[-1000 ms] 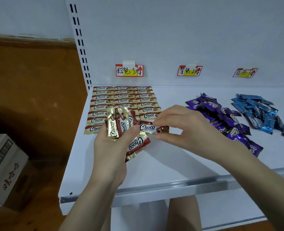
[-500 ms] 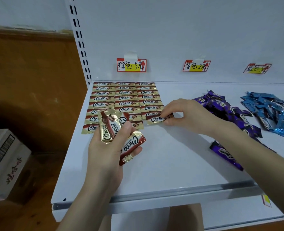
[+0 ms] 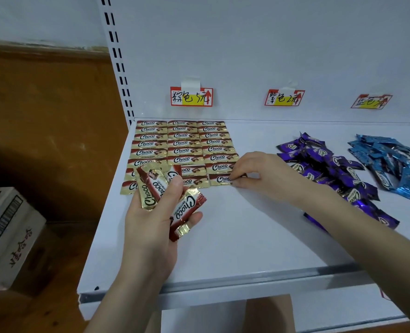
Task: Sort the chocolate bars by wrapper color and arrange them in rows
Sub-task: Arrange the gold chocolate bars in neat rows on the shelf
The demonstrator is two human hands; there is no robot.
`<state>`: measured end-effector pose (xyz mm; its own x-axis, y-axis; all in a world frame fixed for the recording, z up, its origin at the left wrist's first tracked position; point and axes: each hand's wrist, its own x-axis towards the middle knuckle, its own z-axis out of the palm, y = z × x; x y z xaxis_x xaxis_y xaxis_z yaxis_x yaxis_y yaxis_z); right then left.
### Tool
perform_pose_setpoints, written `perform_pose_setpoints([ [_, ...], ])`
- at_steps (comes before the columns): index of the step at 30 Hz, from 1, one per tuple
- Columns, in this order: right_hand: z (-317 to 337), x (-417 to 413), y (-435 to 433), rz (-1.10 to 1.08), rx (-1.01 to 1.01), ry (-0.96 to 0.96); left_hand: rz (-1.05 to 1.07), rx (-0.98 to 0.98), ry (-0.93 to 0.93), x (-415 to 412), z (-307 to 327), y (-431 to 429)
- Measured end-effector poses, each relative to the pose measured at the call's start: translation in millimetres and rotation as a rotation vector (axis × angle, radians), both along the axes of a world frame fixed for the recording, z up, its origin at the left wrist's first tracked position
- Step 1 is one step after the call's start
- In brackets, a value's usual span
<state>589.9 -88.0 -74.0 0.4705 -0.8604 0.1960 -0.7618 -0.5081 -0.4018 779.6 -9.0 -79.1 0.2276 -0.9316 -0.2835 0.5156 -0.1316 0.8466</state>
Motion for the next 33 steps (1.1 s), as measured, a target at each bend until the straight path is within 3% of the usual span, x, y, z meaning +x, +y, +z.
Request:
perform_pose_setpoints([
  [5, 2, 1, 0, 0.004, -0.006, 0.008, -0.014, 0.025, -0.025, 4, -1, 1],
  [10, 12, 12, 11, -0.095, -0.066, -0.137, -0.001, 0.009, -0.032, 8, 0, 6],
  [18, -1, 17, 16, -0.087, -0.038, 0.0, -0.012, -0.02, -0.028, 15, -2, 11],
  [33, -4, 22, 20, -0.132, -0.063, -0.01, 0.011, -0.023, -0.024, 17, -3, 13],
])
